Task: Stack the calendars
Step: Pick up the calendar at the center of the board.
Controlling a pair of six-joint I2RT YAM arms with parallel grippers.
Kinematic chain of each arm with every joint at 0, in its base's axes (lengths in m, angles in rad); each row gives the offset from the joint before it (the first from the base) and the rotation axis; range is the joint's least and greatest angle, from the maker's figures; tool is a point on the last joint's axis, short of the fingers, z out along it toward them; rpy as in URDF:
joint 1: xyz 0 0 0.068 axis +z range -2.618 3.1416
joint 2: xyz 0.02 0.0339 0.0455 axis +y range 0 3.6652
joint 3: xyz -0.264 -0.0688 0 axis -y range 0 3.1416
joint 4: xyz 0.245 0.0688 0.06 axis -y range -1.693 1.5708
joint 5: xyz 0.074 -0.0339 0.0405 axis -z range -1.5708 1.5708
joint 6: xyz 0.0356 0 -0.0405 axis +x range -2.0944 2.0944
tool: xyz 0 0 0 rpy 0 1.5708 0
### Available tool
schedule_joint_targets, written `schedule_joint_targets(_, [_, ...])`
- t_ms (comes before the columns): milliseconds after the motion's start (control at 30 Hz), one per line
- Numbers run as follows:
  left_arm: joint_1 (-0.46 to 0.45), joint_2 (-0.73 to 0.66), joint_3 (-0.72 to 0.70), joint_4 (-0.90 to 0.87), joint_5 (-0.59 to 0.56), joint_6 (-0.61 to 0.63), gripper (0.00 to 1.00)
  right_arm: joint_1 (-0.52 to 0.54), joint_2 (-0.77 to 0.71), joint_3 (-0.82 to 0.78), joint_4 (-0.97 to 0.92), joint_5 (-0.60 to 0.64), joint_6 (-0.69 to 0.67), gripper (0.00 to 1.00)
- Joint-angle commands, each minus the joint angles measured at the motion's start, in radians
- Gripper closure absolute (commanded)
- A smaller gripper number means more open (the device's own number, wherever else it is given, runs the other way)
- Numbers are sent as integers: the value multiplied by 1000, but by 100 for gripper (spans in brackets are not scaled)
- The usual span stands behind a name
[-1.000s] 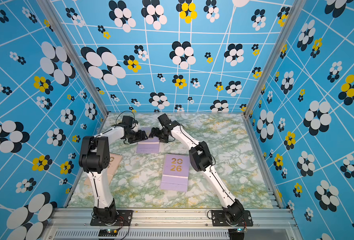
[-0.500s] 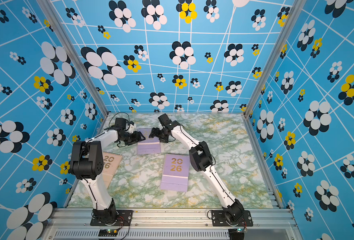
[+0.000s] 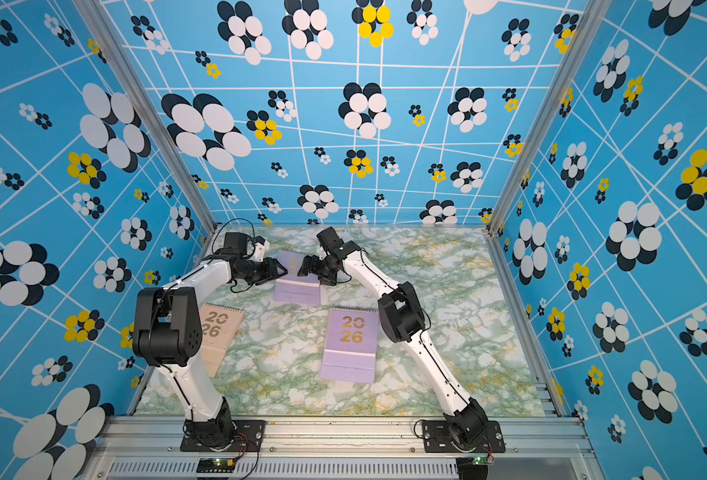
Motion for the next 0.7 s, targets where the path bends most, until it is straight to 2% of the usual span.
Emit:
schedule_joint_targets(0, [-28,-19,-24,0,128,0,46,32,-7,-25,40,-90,-19,12])
schedule_joint_targets(167, [-28,-18,-39,29,167,1,48,33,-16,-46,70,-113,-21,12])
schedule_joint_targets(533, [-22,-18,-27,-11,128,19,55,32,-38,-66,35,-74,-49,13])
schedule_joint_targets(667, [-17,-41,-27,-12,128,19,66,30,-71,-109,40,-49,-59,13])
